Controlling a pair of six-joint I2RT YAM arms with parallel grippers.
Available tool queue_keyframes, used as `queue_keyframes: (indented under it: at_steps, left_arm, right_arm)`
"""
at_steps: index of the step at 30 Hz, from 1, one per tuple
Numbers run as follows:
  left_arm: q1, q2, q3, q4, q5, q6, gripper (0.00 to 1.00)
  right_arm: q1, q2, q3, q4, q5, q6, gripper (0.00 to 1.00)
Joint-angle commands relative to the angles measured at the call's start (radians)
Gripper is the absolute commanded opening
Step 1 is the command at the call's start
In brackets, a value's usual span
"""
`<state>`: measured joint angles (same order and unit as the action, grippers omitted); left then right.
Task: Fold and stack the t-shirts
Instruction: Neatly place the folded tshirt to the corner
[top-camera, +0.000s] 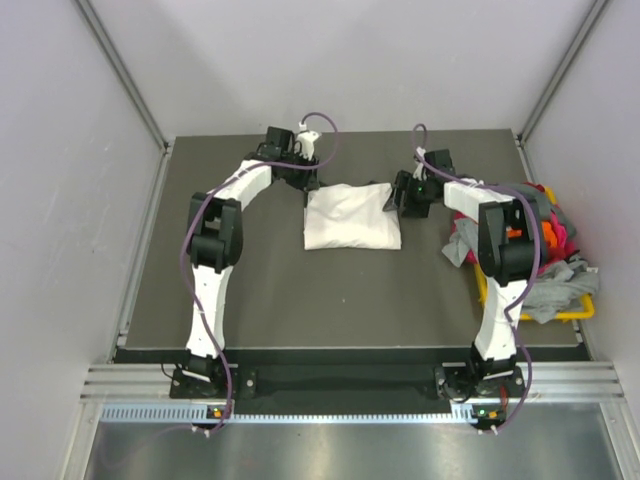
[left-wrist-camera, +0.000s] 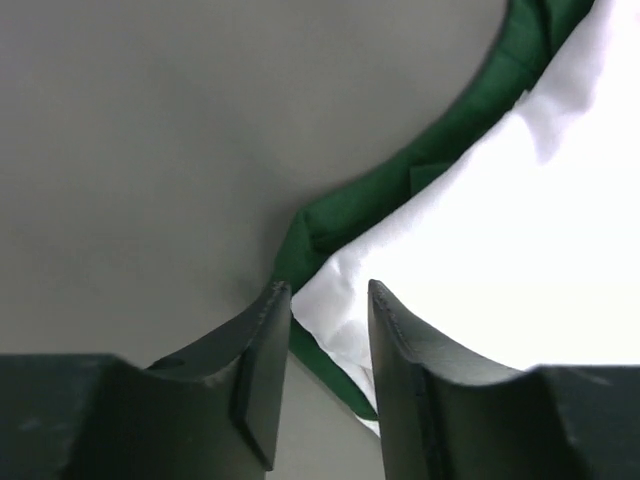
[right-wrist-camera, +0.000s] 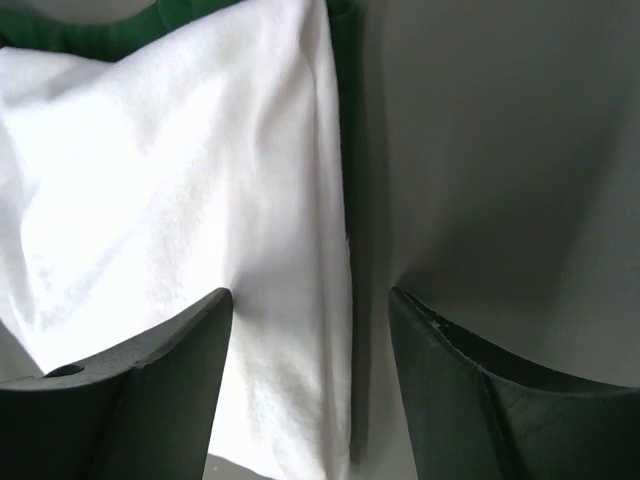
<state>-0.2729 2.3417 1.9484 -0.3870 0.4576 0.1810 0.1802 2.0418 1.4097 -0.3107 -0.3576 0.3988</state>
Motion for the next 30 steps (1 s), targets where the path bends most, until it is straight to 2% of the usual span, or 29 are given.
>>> queue_keyframes:
  at_steps: [1,3,8,11,13,15,16,22,25,29,30]
  left_arm:
    - [-0.002,-0.007,-0.006,-0.007,0.064,-0.002,0.41]
    - [-0.003,-0.013,-0.022,-0.006,0.05,-0.005,0.37]
    - [-0.003,-0.016,-0.052,-0.02,-0.014,0.029,0.36]
    - [-0.003,-0.012,-0.051,0.008,-0.042,0.026,0.33]
    - [-0.003,0.007,-0.034,0.019,-0.056,0.018,0.22]
    - [0.0,0.025,-0.003,0.022,-0.072,0.008,0.0]
    - [0.001,0.027,0.003,0.026,-0.085,0.006,0.0]
    - [0.021,-0.021,-0.009,0.086,-0.207,0.002,0.0]
    - [0.026,-0.036,-0.016,0.122,-0.241,-0.003,0.0]
    - [0.024,-0.015,0.024,0.074,-0.221,0.002,0.0]
    - [0.024,-0.006,0.03,0.062,-0.208,0.009,0.07]
  right_arm:
    - [0.001,-0.015,-0.037,0.08,-0.061,0.018,0.64]
    - [0.001,-0.003,-0.048,0.094,-0.084,0.032,0.63]
    - [0.001,0.001,-0.077,0.119,-0.101,0.048,0.59]
    - [0.002,0.011,-0.071,0.127,-0.101,0.054,0.52]
    - [-0.001,0.015,-0.071,0.137,-0.109,0.063,0.43]
    - [-0.002,0.018,-0.071,0.145,-0.118,0.067,0.36]
    - [-0.001,0.02,-0.068,0.15,-0.119,0.069,0.3]
    - [-0.015,0.035,-0.037,0.147,-0.132,0.072,0.07]
    - [-0.018,0.053,-0.015,0.14,-0.145,0.067,0.03]
    - [-0.016,0.08,0.027,0.119,-0.147,0.049,0.0]
    - [-0.018,0.087,0.04,0.105,-0.146,0.049,0.0]
